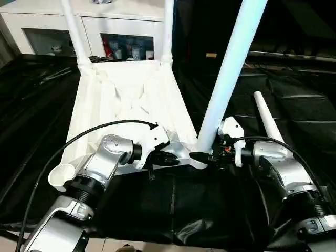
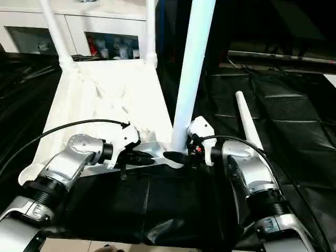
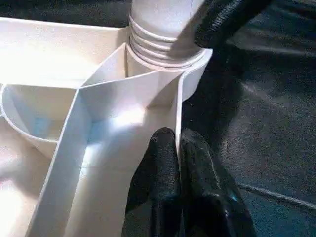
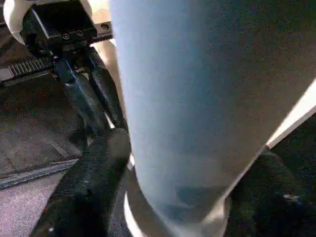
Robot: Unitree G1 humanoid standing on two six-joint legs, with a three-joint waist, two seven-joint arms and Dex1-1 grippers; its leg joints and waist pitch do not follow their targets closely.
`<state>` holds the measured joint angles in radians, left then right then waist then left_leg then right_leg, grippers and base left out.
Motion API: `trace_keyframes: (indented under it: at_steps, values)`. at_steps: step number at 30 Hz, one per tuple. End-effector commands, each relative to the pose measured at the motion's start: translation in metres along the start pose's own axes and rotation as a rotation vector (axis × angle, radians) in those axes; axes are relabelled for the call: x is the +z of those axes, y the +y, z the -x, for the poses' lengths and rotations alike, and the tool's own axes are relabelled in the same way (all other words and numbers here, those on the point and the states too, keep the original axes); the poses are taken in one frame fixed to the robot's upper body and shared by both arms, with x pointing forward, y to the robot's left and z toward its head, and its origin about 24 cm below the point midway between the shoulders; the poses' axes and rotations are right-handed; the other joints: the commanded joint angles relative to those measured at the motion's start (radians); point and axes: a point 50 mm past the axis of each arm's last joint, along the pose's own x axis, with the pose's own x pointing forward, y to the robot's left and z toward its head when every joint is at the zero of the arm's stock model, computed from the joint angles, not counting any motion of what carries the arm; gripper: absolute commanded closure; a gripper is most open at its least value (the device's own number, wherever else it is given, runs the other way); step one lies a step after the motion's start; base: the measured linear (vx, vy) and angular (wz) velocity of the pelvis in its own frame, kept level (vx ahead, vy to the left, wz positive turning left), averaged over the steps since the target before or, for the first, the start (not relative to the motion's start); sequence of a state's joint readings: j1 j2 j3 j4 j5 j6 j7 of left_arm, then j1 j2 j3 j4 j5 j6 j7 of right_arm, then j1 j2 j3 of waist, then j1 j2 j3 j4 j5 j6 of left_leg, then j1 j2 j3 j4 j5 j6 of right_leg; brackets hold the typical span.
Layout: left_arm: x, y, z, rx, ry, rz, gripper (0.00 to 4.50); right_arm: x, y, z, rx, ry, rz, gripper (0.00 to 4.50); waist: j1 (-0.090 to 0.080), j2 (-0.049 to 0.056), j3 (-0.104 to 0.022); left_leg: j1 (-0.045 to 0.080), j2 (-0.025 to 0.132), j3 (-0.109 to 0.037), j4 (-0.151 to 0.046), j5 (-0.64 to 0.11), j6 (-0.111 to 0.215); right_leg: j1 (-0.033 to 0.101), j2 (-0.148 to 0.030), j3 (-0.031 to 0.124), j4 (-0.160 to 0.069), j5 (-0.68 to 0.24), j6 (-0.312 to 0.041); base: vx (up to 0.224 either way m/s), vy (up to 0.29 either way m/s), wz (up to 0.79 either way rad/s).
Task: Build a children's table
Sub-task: Rotate leg to tighten
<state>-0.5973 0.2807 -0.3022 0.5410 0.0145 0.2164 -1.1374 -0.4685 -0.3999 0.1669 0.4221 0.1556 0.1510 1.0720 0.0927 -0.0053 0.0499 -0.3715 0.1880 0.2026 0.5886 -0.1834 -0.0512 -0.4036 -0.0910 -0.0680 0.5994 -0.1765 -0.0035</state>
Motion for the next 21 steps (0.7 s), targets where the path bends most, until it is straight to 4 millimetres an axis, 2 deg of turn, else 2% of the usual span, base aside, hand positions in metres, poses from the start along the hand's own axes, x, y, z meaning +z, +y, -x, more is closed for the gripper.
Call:
trace_keyframes:
  at_steps: [1, 5, 11, 14, 17, 18, 20, 21]
  values:
    - [0.015, -0.004, -0.006, -0.022, -0.092, -0.034, 4.50, -0.006, 0.009, -0.007, 0.075, 0.039, 0.017, 1.80, -0.004, -0.019, -0.062, 0.014, 0.047, -0.020, -0.066, -0.172, 0.062, 0.044, -0.062, 0.046, -0.068, -0.235, -0.215, 0.000, 0.000, 0.00]
    - [0.014, -0.003, -0.005, -0.022, -0.088, -0.037, 4.50, -0.009, 0.010, -0.007, 0.080, 0.056, 0.030, 2.14, -0.003, -0.019, -0.063, 0.013, 0.047, -0.020, -0.066, -0.168, 0.065, 0.046, -0.062, 0.046, -0.067, -0.231, -0.216, 0.000, 0.000, 0.00]
    - [0.013, -0.003, -0.005, -0.017, -0.079, -0.041, 4.50, -0.012, 0.011, -0.008, 0.072, 0.059, 0.023, 2.36, -0.004, -0.018, -0.064, 0.014, 0.047, -0.020, -0.065, -0.168, 0.067, 0.045, -0.062, 0.046, -0.067, -0.228, -0.218, 0.000, 0.000, 0.00]
    - [0.012, -0.002, -0.007, 0.000, -0.080, -0.030, 4.50, -0.018, 0.010, -0.010, 0.030, 0.044, -0.042, 2.41, -0.004, -0.018, -0.063, 0.015, 0.047, -0.020, -0.065, -0.175, 0.067, 0.045, -0.062, 0.046, -0.068, -0.236, -0.220, 0.000, 0.000, 0.00]
    - [0.013, 0.003, -0.012, 0.074, -0.074, 0.010, 4.50, -0.029, 0.009, -0.016, -0.068, 0.034, -0.167, 2.44, -0.009, -0.021, -0.060, 0.015, 0.046, -0.022, -0.069, -0.204, 0.053, 0.045, -0.062, 0.045, -0.074, -0.294, -0.206, 0.000, 0.000, 0.00]
    - [0.013, 0.003, -0.012, 0.074, -0.074, 0.010, 4.50, -0.029, 0.009, -0.016, -0.068, 0.034, -0.167, 2.44, -0.011, -0.018, -0.055, 0.018, 0.046, -0.022, -0.071, -0.226, 0.043, 0.040, -0.062, 0.045, -0.081, -0.334, -0.196, 0.000, 0.000, 0.00]
    - [0.014, 0.008, -0.017, 0.157, -0.066, 0.042, 4.50, -0.036, 0.006, -0.021, -0.168, 0.033, -0.225, 2.46, -0.014, -0.019, -0.055, 0.020, 0.045, -0.024, -0.073, -0.250, 0.026, 0.038, -0.064, 0.045, -0.087, -0.392, -0.178, 0.000, 0.000, 0.00]
    - [0.016, 0.013, -0.023, 0.240, -0.066, 0.087, 4.50, -0.042, 0.004, -0.026, -0.266, 0.037, -0.274, 2.46, -0.016, -0.022, -0.053, 0.022, 0.044, -0.026, -0.074, -0.268, 0.017, 0.037, -0.064, 0.044, -0.092, -0.428, -0.165, 0.000, 0.000, 0.00]
